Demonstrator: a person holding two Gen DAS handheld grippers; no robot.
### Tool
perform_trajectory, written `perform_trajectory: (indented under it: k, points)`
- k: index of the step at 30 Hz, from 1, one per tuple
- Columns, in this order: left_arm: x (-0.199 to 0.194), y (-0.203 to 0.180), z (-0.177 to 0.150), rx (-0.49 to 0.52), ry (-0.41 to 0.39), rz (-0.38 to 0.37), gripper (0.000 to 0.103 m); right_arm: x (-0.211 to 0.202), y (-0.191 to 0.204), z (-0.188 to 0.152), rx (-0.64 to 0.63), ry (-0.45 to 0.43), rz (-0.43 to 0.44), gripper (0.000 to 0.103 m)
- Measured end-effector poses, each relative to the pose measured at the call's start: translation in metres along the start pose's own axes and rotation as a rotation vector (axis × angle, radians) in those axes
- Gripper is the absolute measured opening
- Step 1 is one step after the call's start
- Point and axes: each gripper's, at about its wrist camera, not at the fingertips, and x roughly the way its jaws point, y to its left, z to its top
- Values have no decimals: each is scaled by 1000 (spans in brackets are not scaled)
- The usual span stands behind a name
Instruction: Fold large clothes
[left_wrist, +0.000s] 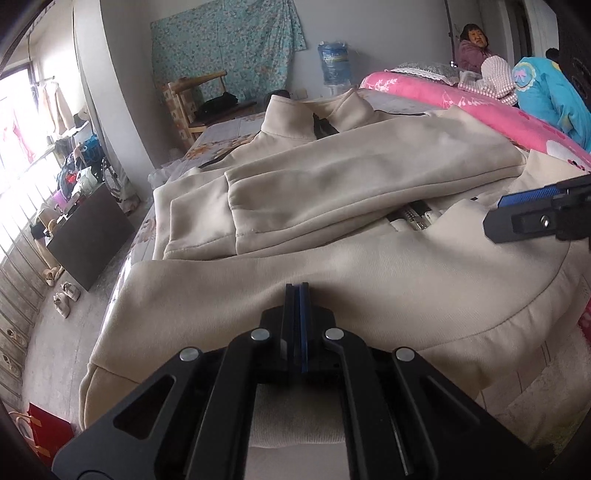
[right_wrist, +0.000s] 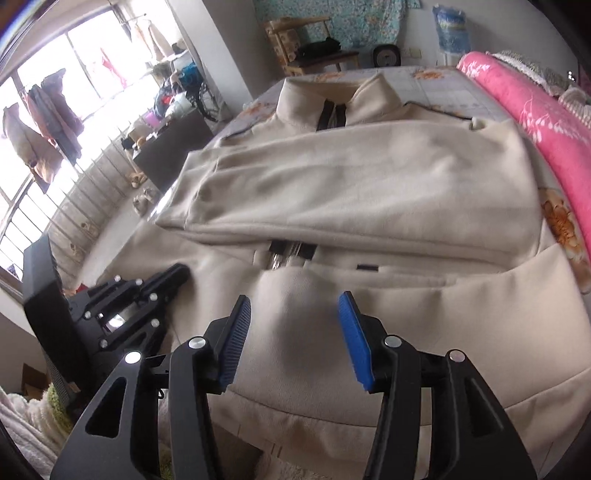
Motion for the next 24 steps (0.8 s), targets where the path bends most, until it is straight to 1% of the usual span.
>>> perform_trajectory:
  k: [1, 2, 3, 4, 5, 6, 7, 9, 11, 13, 14, 15, 17, 18, 20, 22, 23, 24]
  points:
    - [0, 0, 0, -3, 0, -2, 2, 6, 2, -1, -10, 17, -16, 49]
    - [0, 0, 0, -4, 1, -4, 2, 13, 5, -4, -24, 36, -37, 44]
    - [0, 0, 0, -5, 1, -4, 2, 16, 9, -5, -45, 27, -55, 30]
    - [0, -1, 0, -5, 0, -4, 2, 18, 15, -6, -83, 24, -69, 21]
    - [0, 0, 0, -5, -2, -5, 2, 18, 19, -6, -96, 26, -54, 6]
    - [-1, 0, 1, -7, -2, -8, 2, 18, 22, -4, -103, 26, -67, 5]
    - [-2, 2, 1, -16, -3, -16, 2, 16, 28, -3, -127, 16, -99, 5]
    - [-8, 9, 5, -52, -19, -35, 1, 3, 37, 4, -165, -47, -135, 5]
    - [-16, 14, 12, -71, -54, -25, 1, -13, 43, 16, -180, -111, -143, 4]
    - [-19, 14, 18, -63, -76, 6, 1, -13, 46, 26, -191, -136, -155, 4]
    - [-16, 14, 18, -61, -70, 12, 1, -8, 46, 28, -195, -132, -164, 4]
    - [-9, 14, 17, -67, -43, 2, 1, 2, 44, 28, -203, -117, -178, 4]
    - [5, 19, 10, -101, 29, -48, 2, 28, 36, 22, -194, -54, -187, 4]
    - [5, 24, 6, -123, 36, -73, 5, 36, 32, 18, -179, -30, -179, 4]
    - [-4, 33, 4, -145, 23, -95, 6, 34, 28, 15, -165, -44, -165, 4]
    - [-14, 47, 3, -177, -16, -113, 6, 33, 25, 15, -141, -44, -147, 4]
    - [-17, 56, 2, -187, -29, -112, 6, 33, 24, 15, -135, -47, -138, 5]
    - [-15, 62, 1, -182, -18, -79, 6, 33, 22, 15, -128, -48, -129, 5]
